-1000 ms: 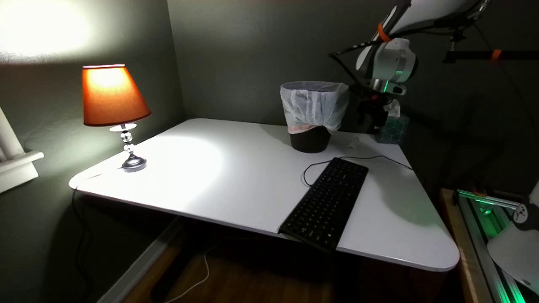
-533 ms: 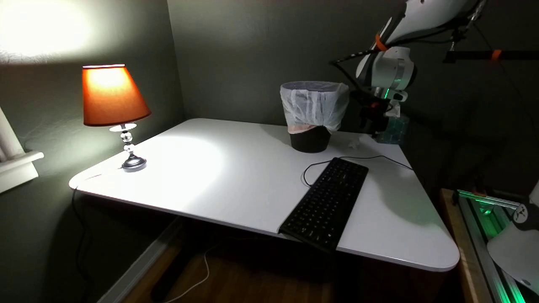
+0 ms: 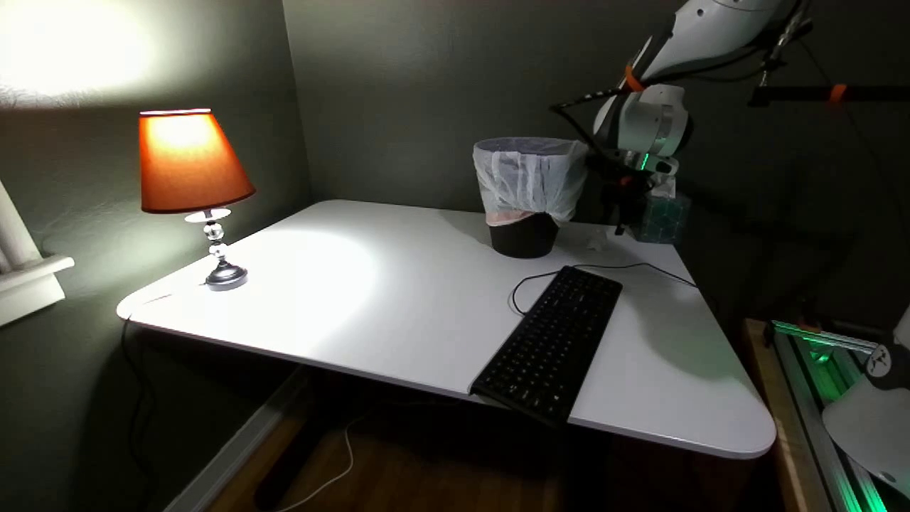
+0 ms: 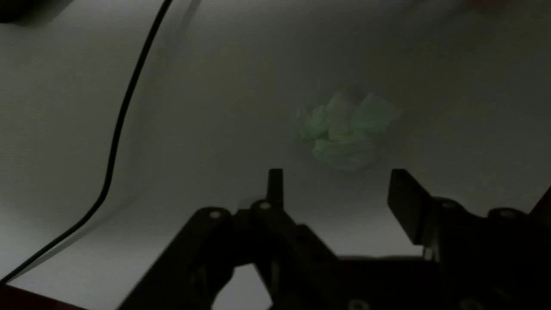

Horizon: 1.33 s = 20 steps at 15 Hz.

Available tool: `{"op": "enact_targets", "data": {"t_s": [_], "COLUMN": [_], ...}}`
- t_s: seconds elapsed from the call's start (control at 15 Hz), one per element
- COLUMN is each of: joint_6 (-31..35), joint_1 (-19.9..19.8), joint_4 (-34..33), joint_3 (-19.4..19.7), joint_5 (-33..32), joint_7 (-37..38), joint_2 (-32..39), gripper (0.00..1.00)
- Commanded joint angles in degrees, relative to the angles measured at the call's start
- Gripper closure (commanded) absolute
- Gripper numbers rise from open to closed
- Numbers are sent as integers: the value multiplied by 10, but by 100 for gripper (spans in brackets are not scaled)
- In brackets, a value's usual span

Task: Pick up the bucket then put the white paper into it

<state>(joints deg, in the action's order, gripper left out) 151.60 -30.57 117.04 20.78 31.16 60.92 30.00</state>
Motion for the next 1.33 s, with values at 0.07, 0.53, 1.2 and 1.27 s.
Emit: {"op": "enact_targets", "data": {"t_s": [0.07,0.53,1.2,1.27], "joint_6": [0,-15,-36,-40], "joint_1": [-12,-15,-22,-22], "joint_4": [-29,-56,-75,-79], "joint_3": [-8,-12,-23,-24], "joint_5": [13,6,10,9], "joint_7": [-20,-38,-68,-69], "joint_2": [28,45,55,58], "gripper": [72,100,29,23]}}
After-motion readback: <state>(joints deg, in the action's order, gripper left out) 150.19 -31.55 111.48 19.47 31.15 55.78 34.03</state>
